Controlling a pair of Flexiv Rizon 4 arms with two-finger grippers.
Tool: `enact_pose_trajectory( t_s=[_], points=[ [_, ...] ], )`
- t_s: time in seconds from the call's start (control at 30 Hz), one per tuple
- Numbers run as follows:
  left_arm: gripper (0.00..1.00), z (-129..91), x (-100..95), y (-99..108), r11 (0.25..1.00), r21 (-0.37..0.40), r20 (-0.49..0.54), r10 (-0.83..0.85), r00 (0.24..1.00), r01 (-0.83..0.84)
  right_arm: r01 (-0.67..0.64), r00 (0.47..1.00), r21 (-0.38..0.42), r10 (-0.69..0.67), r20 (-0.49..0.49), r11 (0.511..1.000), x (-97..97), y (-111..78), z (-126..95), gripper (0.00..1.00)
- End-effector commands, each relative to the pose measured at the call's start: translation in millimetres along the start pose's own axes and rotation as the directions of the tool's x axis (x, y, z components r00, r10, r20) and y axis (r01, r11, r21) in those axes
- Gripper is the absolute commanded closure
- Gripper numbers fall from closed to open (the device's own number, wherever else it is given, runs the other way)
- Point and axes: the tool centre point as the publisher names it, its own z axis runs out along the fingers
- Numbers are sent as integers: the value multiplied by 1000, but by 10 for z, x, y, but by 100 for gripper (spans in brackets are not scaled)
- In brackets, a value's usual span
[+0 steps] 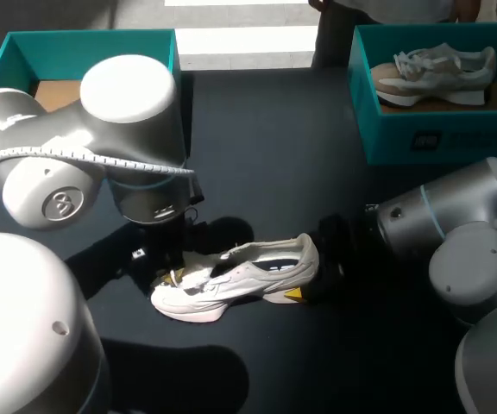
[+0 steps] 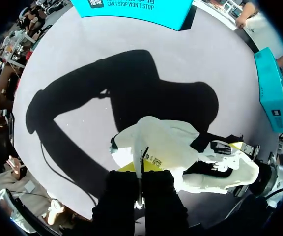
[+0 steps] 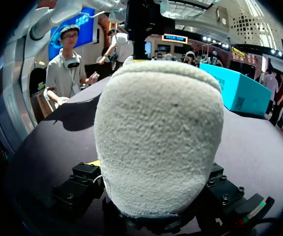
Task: Take the shoe out of the shoebox, open the shoe tongue, remove and reinsert the insole, then place the shoe into the shoebox
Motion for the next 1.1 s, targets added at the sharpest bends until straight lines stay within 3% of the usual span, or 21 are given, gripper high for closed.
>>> enact_pose_trajectory(
  t_s=[0.03,0.3,0.37,0.4,0.67,0.83,1.0,1.1],
  points=[
    [85,161,30,-32,1000,7,20,23,1000,-24,-1,1000,3,1,3,1000,19,-24,40,100],
    [52,285,-40,-20,1000,0,33,26,999,-26,-1,1000,3,1,3,1000,19,-24,40,100],
    [13,264,-52,-5,1000,-2,28,27,999,-27,-1,1000,3,1,3,1000,19,-24,40,100],
    [2,250,-60,1,1000,-1,23,30,999,-30,-1,1000,3,1,3,1000,19,-24,40,100],
    [0,11,-187,0,995,33,-9,100,995,-99,-1,1000,3,1,3,1000,19,-24,40,100],
    [0,-230,-113,-9,961,43,-49,276,960,-274,-1,1000,3,1,3,1000,19,-24,40,100],
    [0,-531,58,-24,846,109,-82,532,843,-523,-1,1000,3,1,3,1000,19,-24,40,100],
    [0,-685,179,-48,724,131,-59,688,723,-677,-1,1000,3,1,3,1000,19,-24,40,100]
  ],
)
